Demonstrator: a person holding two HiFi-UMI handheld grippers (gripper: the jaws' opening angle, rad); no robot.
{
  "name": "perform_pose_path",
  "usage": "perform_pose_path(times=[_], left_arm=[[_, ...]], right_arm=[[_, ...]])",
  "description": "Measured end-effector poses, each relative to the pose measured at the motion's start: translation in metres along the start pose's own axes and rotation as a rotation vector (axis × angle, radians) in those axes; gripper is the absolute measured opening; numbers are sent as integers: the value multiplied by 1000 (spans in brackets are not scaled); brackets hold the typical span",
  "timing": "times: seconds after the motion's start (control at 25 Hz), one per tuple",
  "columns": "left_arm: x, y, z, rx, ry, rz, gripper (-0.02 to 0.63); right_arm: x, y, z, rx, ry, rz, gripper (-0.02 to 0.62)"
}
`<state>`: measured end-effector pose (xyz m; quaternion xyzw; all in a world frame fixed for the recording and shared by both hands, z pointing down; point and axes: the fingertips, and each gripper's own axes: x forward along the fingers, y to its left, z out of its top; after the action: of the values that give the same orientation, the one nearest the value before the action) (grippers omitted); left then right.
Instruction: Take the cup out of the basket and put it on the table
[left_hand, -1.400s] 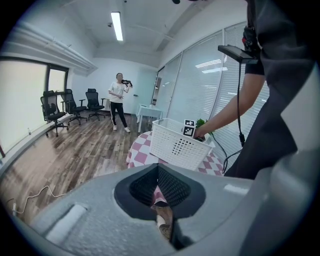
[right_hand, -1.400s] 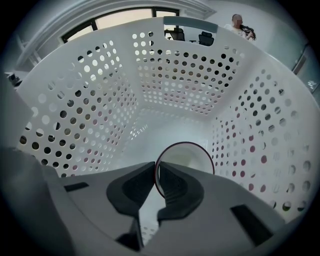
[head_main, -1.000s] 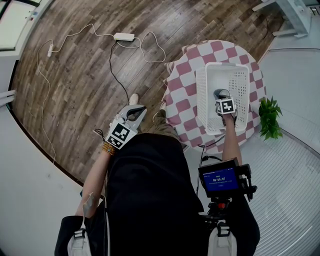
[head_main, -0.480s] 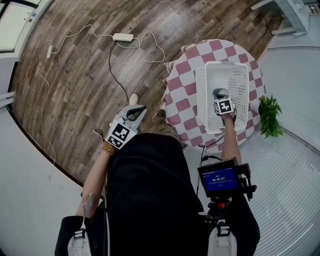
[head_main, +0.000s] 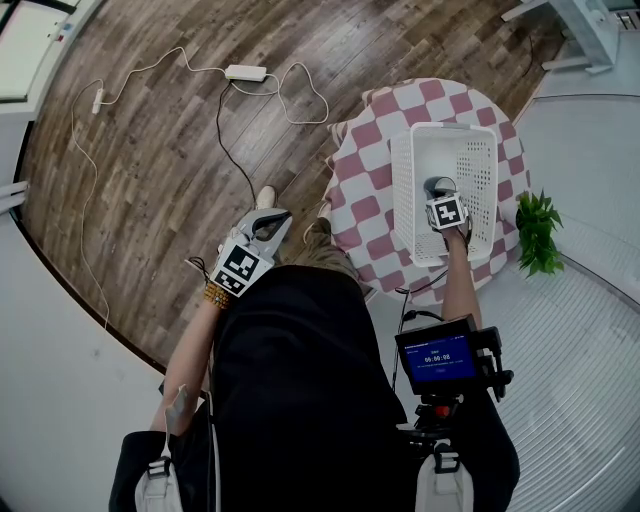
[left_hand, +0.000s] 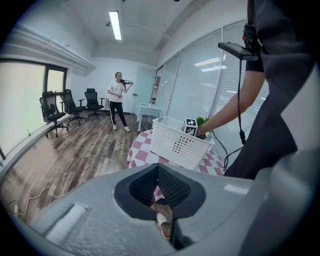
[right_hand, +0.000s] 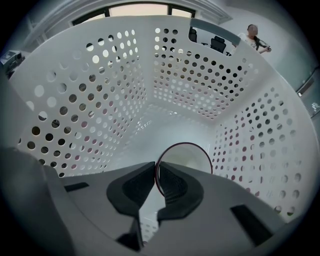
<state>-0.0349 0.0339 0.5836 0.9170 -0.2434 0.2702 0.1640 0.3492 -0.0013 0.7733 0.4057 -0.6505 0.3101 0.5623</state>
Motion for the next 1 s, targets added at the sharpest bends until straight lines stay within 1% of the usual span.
perform_pose_path(times=[0.8, 1.0], left_arm=[[3, -3, 0, 16, -9, -28, 3], [2, -4, -1, 18, -12, -34, 3]], right_arm=[[-16, 4, 0, -35, -8, -25, 37], [-20, 6, -2, -29, -12, -30, 37]])
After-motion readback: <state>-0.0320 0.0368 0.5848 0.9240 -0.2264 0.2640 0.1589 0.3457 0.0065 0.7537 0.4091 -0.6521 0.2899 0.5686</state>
